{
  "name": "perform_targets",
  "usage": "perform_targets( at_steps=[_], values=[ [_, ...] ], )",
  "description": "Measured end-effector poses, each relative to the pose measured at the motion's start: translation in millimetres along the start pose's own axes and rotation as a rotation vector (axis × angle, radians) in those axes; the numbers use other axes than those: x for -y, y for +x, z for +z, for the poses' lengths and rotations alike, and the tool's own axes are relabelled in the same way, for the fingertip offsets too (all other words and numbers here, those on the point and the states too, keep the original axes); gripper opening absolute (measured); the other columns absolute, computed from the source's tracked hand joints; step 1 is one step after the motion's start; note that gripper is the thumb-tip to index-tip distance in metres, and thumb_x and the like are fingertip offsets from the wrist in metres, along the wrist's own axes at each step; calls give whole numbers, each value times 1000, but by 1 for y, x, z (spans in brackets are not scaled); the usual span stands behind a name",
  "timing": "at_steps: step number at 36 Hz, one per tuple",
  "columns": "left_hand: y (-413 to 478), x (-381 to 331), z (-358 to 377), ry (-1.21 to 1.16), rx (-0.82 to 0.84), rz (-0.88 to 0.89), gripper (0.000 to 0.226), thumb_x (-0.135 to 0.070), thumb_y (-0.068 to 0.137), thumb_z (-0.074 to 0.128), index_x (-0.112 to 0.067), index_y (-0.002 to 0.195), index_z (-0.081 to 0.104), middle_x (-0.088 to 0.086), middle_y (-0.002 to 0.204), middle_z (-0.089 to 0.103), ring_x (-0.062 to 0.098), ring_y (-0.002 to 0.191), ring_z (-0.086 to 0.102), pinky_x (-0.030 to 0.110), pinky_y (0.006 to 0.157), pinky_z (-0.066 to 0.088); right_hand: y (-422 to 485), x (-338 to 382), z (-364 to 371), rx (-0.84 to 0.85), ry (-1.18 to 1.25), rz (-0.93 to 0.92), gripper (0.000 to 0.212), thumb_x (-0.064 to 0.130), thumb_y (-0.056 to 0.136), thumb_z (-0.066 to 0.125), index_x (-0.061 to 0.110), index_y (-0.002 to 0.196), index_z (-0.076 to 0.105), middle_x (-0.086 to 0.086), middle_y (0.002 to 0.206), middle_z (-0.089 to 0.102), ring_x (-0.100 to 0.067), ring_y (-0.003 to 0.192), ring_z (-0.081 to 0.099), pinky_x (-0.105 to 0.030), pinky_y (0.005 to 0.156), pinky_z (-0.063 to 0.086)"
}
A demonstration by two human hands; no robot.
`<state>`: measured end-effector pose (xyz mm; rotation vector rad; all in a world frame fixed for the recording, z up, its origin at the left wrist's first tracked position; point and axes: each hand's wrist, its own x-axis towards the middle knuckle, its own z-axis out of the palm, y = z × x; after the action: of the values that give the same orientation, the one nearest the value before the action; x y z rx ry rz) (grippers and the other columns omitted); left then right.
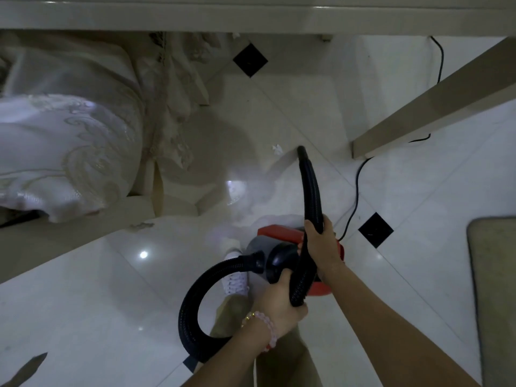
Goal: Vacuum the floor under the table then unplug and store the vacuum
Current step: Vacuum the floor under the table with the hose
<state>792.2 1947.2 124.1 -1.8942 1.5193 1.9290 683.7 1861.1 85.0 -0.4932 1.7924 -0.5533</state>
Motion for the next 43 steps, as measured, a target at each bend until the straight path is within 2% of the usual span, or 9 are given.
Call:
perform_targets(
  at_steps=[4, 7, 11, 14, 18, 23, 31, 35, 43],
  values=[
    [-11, 2, 3, 27, -12, 0, 50, -28, 83, 55, -25, 128, 34, -6, 90, 59, 12, 84, 61, 29, 76, 55, -6, -6, 2, 28, 3, 39, 35, 23, 98, 51, 15, 131, 45, -7, 80, 54, -21, 68, 53, -42, 76, 50],
    [-16, 4, 4, 14, -6, -7, 48, -28, 84, 56, -25, 127, 35, -3, 97, 62, 13, 87, 62, 32, 78, 55, -8, -10, 4, 66, 5, 60, 39, 23, 98, 51, 18, 135, 43, -10, 87, 55, -20, 69, 54, -39, 74, 50],
    [-20, 6, 1, 69, -28, 21, 46, -32, 83, 56, -27, 124, 37, -16, 82, 52, 1, 72, 52, 12, 62, 48, -9, -11, 4, 100, -39, 64, 41, 24, 98, 50, 18, 138, 42, -13, 95, 57, -20, 67, 55, -35, 67, 51],
    [-20, 5, 3, 37, -8, -12, 46, -28, 83, 57, -26, 124, 36, -5, 93, 61, 10, 83, 61, 31, 75, 56, -10, -10, 5, 108, -40, 49, 41, 23, 98, 50, 15, 138, 43, -12, 96, 56, -20, 70, 54, -38, 74, 51],
    [-21, 5, 5, 5, -5, -38, 51, -28, 82, 56, -25, 127, 32, 1, 98, 64, 16, 87, 64, 39, 78, 56, -14, -6, 5, 118, -35, 22, 34, 25, 98, 50, 20, 131, 46, -5, 77, 57, -16, 57, 55, -28, 57, 51],
    [-23, 4, 7, 15, -21, -33, 49, -27, 82, 56, -25, 125, 33, 1, 98, 64, 17, 87, 64, 40, 77, 57, -17, -2, 3, 130, -47, -42, 38, 24, 98, 49, 22, 136, 44, -7, 93, 56, -23, 84, 54, -44, 86, 51],
    [-24, 6, 7, 42, -13, -17, 45, -28, 83, 57, -24, 123, 36, 0, 99, 64, 16, 88, 64, 39, 78, 57, -25, -6, -3, 77, 11, -33, 35, 25, 99, 47, 24, 134, 44, -4, 72, 54, -14, 55, 52, -23, 51, 49],
    [-21, 6, 7, 45, 1, -19, 47, -27, 82, 58, -24, 124, 37, 1, 98, 64, 16, 88, 64, 39, 79, 56, -21, -8, -5, 63, 32, 25, 40, 24, 99, 48, 23, 139, 42, -4, 69, 53, -12, 49, 52, -22, 47, 49],
    [-16, 4, 8, 27, 20, -11, 45, -27, 82, 59, -23, 120, 37, -3, 89, 61, 15, 82, 64, 35, 74, 57, -11, -3, -5, 159, 1, 83, 28, 21, 98, 49, 18, 126, 49, -7, 65, 52, -14, 46, 51, -23, 43, 49]
  ],
)
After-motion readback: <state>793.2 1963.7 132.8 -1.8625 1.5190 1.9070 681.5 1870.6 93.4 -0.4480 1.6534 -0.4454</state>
